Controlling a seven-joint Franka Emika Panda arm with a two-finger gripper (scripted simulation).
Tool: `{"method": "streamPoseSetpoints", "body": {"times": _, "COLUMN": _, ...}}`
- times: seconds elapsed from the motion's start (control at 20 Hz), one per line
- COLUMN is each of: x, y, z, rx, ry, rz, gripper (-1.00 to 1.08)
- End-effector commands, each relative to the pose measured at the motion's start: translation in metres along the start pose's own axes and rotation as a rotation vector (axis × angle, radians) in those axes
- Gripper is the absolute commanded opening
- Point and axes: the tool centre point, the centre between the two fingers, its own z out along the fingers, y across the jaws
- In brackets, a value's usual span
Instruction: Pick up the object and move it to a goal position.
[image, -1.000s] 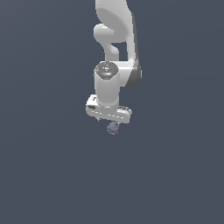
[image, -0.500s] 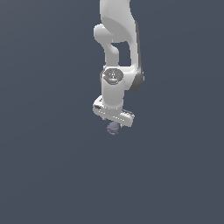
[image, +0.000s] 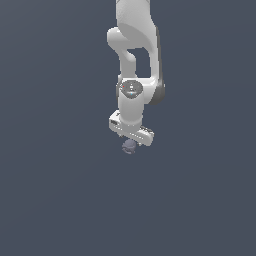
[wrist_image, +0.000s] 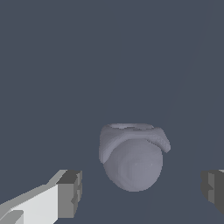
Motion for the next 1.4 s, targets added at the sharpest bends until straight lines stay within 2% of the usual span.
{"method": "streamPoseSetpoints", "body": {"times": 0.0, "x": 0.0, "y": 0.0, "z": 0.0, "rx": 0.0, "ry": 0.0, "rz": 0.0, "gripper": 1.0}}
{"method": "streamPoseSetpoints", "body": {"times": 0.6, "x": -0.001, "y": 0.0, "z": 0.044, "rx": 0.0, "ry": 0.001, "rz": 0.004, "gripper": 1.0}}
{"method": "streamPoseSetpoints", "body": {"times": 0.85, "x": 0.0, "y": 0.0, "z": 0.05, "rx": 0.0, "ry": 0.001, "rz": 0.005, "gripper": 1.0}}
{"method": "streamPoseSetpoints", "body": {"times": 0.9, "x": 0.0, "y": 0.0, "z": 0.05, "rx": 0.0, "ry": 0.001, "rz": 0.005, "gripper": -1.0}}
{"method": "streamPoseSetpoints", "body": {"times": 1.35, "x": 0.0, "y": 0.0, "z": 0.05, "rx": 0.0, "ry": 0.001, "rz": 0.005, "gripper": -1.0}}
